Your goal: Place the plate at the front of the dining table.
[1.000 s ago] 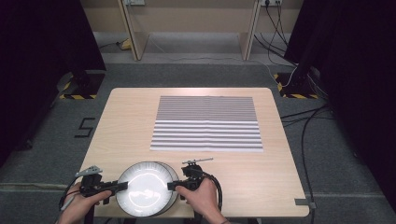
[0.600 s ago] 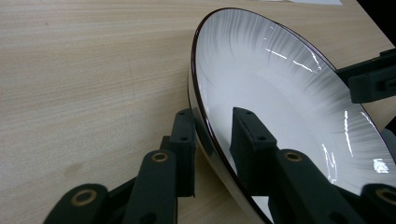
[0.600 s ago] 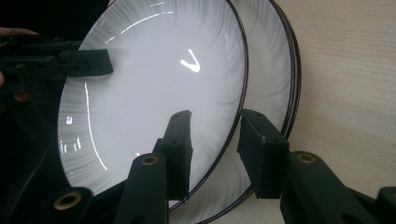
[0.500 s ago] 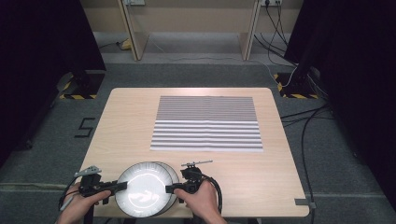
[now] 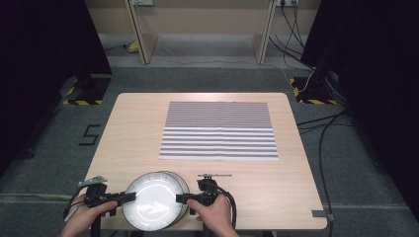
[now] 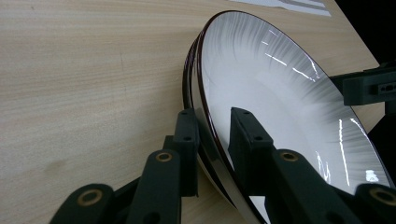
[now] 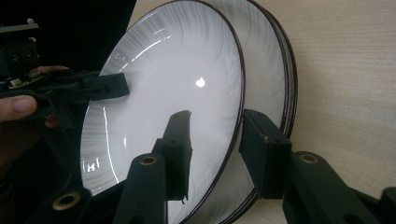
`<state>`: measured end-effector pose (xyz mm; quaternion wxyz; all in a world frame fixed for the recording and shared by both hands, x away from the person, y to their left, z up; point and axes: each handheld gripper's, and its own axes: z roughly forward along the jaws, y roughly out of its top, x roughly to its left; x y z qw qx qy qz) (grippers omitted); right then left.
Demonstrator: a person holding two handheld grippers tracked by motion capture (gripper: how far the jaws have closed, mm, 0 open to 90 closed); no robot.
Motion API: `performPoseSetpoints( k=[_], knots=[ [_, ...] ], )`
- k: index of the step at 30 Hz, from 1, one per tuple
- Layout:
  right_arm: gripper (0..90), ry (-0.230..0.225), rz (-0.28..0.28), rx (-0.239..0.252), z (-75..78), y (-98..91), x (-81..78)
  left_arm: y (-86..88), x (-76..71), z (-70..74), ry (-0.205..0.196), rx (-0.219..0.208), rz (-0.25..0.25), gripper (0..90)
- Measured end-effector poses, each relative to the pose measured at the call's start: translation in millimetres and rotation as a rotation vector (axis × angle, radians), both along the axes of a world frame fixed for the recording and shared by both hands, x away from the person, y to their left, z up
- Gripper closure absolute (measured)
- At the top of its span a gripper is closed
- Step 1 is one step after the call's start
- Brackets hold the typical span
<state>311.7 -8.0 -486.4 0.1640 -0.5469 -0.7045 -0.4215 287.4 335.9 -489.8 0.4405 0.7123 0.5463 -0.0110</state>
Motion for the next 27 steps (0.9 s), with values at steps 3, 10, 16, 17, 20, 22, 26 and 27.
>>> performPoseSetpoints(
  k=[3,10,16,17,20,22,26,27],
  knots=[
    [64.2,0.003,-0.008,0.014,-1.3,-1.4,-0.1,0.0,0.2,-0.7,-0.001,-0.007,0.006,72.8],
    [69.9,0.003,-0.010,0.019,-3.3,-3.2,0.8,-1.0,-1.3,0.1,-0.025,-0.004,0.026,73.7],
    [69.7,0.003,-0.013,0.058,-8.1,-0.5,4.3,1.8,-1.8,-1.0,-0.065,-0.060,0.057,76.4],
    [69.5,0.006,-0.005,0.065,-10.9,1.4,4.4,2.2,-1.9,-1.4,-0.078,-0.099,0.058,77.2],
    [70.1,-0.010,0.002,0.068,-17.6,8.8,0.4,1.5,-2.8,0.5,-0.120,-0.059,0.058,77.6],
    [72.2,-0.016,0.008,0.061,-18.0,9.2,0.7,1.3,-2.6,0.4,-0.132,-0.059,0.055,77.7],
    [77.4,-0.029,0.022,0.035,-17.7,7.9,1.5,-1.1,-1.8,2.0,-0.157,-0.059,0.054,78.2],
    [77.9,-0.036,0.027,0.021,-16.5,7.9,1.9,-1.7,-1.6,2.3,-0.159,-0.059,0.053,78.2]
  ],
)
